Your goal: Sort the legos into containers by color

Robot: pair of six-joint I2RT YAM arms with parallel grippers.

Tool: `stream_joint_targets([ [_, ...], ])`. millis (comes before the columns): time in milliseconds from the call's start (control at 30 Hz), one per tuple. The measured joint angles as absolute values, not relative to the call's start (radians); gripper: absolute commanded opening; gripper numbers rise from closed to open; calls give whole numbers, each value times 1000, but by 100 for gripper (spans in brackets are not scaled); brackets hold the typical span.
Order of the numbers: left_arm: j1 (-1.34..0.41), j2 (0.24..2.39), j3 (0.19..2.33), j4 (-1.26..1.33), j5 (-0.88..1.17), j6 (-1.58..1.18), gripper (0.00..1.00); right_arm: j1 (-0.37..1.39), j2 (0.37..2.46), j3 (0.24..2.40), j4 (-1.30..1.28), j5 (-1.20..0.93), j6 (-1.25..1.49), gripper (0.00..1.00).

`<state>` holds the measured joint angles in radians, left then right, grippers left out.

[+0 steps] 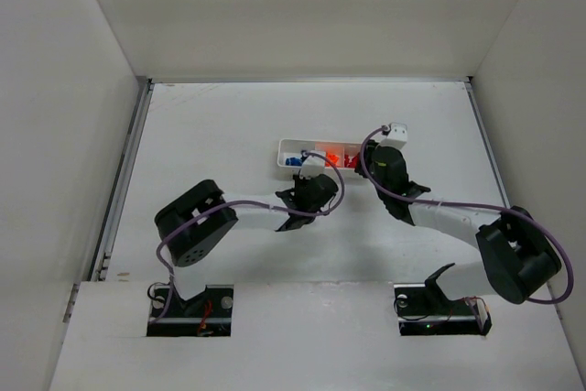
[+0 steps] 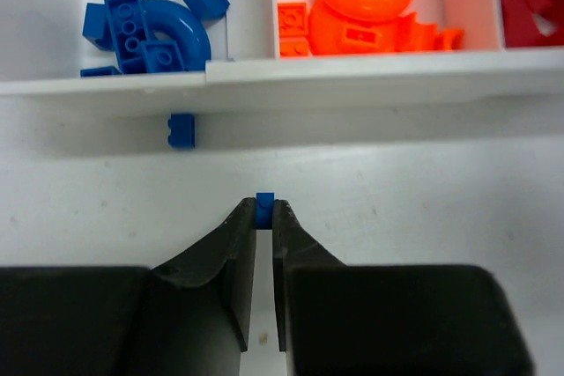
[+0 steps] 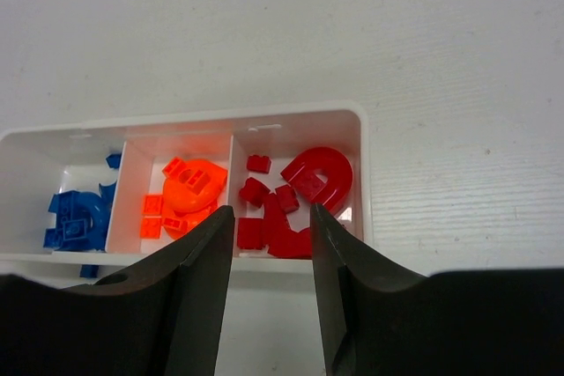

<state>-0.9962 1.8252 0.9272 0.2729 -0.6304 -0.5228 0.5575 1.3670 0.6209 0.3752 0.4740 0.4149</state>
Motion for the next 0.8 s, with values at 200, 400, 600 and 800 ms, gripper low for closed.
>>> stream_joint_targets([
  [200,-1018,1615,893,267,-629,-489,5,558,1360,606,375,473,416,45],
  [400,-910,1603,945,273,-630,-445,7,558,1358,605,375,471,418,45],
  [600,-812,1704,1020,281,-597,-419,28,558,1358,605,375,470,419,45],
  [800,-787,1710,1006,293,-569,-414,27,558,1358,605,375,470,419,45],
])
